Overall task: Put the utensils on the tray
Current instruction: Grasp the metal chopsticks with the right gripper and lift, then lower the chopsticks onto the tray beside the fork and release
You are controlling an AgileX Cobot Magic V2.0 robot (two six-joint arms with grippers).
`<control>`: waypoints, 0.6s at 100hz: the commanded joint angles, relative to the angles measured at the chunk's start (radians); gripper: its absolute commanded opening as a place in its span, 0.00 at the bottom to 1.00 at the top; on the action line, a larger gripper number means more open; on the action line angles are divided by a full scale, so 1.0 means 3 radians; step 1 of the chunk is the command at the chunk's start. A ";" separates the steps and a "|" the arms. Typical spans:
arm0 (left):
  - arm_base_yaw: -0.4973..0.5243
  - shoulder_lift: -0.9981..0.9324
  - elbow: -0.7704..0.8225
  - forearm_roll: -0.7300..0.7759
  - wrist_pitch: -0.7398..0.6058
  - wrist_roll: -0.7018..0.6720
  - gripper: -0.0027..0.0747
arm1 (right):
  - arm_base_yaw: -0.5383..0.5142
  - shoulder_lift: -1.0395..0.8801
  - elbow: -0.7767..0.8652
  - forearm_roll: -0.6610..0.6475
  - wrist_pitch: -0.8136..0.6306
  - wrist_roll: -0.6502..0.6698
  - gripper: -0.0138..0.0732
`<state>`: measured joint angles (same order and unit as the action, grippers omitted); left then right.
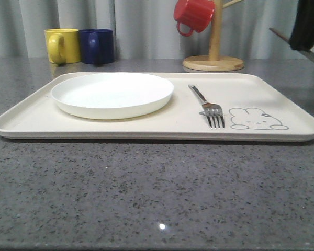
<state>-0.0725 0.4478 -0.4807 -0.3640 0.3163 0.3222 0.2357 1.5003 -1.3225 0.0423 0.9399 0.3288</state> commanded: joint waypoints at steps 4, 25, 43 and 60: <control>0.0009 0.0010 -0.0101 -0.0040 -0.0243 -0.0030 0.01 | 0.0203 -0.0020 -0.0084 0.0017 -0.0359 0.0199 0.18; 0.0009 0.0010 -0.0101 -0.0040 -0.0243 -0.0030 0.01 | 0.0389 0.0240 -0.0084 0.0017 -0.0559 0.0356 0.18; 0.0009 0.0010 -0.0101 -0.0040 -0.0243 -0.0030 0.01 | 0.0391 0.0428 -0.0084 0.0020 -0.0609 0.0389 0.18; 0.0009 0.0010 -0.0101 -0.0040 -0.0243 -0.0030 0.01 | 0.0391 0.0501 -0.0084 0.0087 -0.0680 0.0392 0.18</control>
<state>-0.0725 0.4478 -0.4807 -0.3640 0.3163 0.3222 0.3533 1.6882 -1.3225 0.0578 0.7901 0.4454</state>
